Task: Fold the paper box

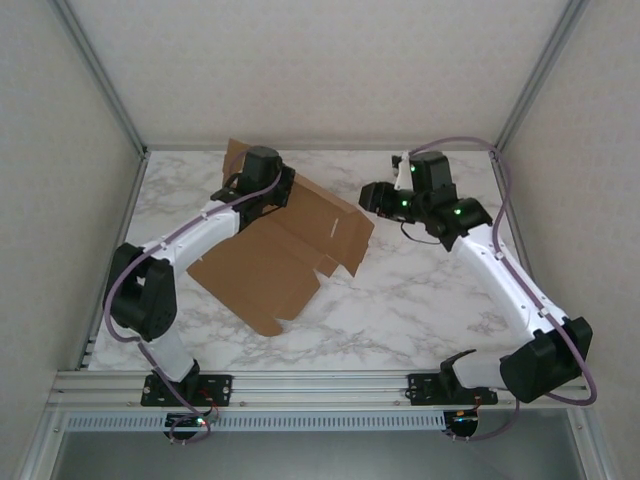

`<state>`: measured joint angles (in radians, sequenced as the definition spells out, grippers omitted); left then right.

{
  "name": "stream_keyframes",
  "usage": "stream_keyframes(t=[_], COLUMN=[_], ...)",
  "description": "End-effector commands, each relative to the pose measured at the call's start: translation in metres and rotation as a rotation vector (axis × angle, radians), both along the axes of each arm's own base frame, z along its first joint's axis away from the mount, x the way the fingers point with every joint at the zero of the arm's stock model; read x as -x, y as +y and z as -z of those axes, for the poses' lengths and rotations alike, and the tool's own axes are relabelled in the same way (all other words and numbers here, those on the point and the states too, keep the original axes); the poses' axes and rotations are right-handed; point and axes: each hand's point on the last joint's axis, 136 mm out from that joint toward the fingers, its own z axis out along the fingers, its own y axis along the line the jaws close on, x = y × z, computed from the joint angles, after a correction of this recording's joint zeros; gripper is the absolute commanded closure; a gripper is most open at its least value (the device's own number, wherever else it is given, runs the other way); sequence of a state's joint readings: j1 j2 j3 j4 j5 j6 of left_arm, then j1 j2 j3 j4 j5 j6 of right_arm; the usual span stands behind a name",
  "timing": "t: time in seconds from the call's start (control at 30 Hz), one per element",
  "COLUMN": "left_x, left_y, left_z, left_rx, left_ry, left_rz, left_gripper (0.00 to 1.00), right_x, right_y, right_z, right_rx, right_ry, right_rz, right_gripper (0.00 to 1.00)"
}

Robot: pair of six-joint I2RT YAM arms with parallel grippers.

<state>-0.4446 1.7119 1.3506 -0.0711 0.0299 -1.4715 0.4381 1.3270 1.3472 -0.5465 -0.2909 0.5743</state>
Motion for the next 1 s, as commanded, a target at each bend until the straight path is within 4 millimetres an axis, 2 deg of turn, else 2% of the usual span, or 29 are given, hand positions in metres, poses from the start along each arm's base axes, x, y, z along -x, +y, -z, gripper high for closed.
stream_keyframes(t=[0.0, 0.1, 0.2, 0.3, 0.4, 0.43, 0.53, 0.67, 0.73, 0.83, 0.87, 0.97], left_x=[0.002, -0.002, -0.008, -0.014, -0.020, -0.024, -0.033, -0.040, -0.044, -0.050, -0.052, -0.056], left_y=[0.019, 0.029, 0.036, 0.033, 0.025, 0.021, 0.016, 0.015, 0.014, 0.008, 0.006, 0.003], left_z=[-0.031, -0.044, -0.054, -0.058, -0.051, -0.048, -0.036, -0.016, -0.004, 0.009, 0.012, 0.015], left_rx=[0.068, 0.056, 0.055, 0.119, 0.161, 0.149, 0.097, 0.064, 0.039, 0.041, 0.040, 0.040], left_ry=[-0.051, -0.105, -0.171, -0.228, -0.222, -0.205, -0.161, -0.123, -0.096, -0.074, -0.069, -0.065], left_rz=[-0.161, -0.220, -0.265, -0.269, -0.247, -0.234, -0.216, -0.222, -0.219, -0.204, -0.199, -0.193], left_gripper=[1.00, 1.00, 1.00, 1.00, 1.00, 1.00, 1.00, 1.00, 1.00, 1.00, 1.00, 1.00], right_x=[0.005, 0.005, 0.005, 0.002, 0.009, 0.012, 0.020, 0.035, 0.043, 0.044, 0.052, 0.051], right_y=[0.004, 0.013, 0.025, 0.026, 0.041, 0.041, 0.044, 0.072, 0.089, 0.111, 0.125, 0.146], right_z=[-0.017, -0.028, -0.041, -0.035, -0.036, -0.031, 0.009, 0.075, 0.101, 0.146, 0.158, 0.187], right_rx=[-0.068, -0.170, -0.267, -0.248, -0.219, -0.173, -0.069, -0.019, 0.058, 0.140, 0.163, 0.202], right_ry=[0.082, 0.157, 0.158, 0.153, 0.104, 0.089, 0.074, 0.118, 0.079, 0.108, 0.109, 0.124], right_rz=[0.013, 0.015, -0.019, -0.033, -0.144, -0.146, -0.145, -0.213, -0.255, -0.283, -0.308, -0.321], right_gripper=[0.55, 0.53, 0.50, 0.42, 0.44, 0.48, 0.78, 1.00, 1.00, 1.00, 1.00, 1.00])
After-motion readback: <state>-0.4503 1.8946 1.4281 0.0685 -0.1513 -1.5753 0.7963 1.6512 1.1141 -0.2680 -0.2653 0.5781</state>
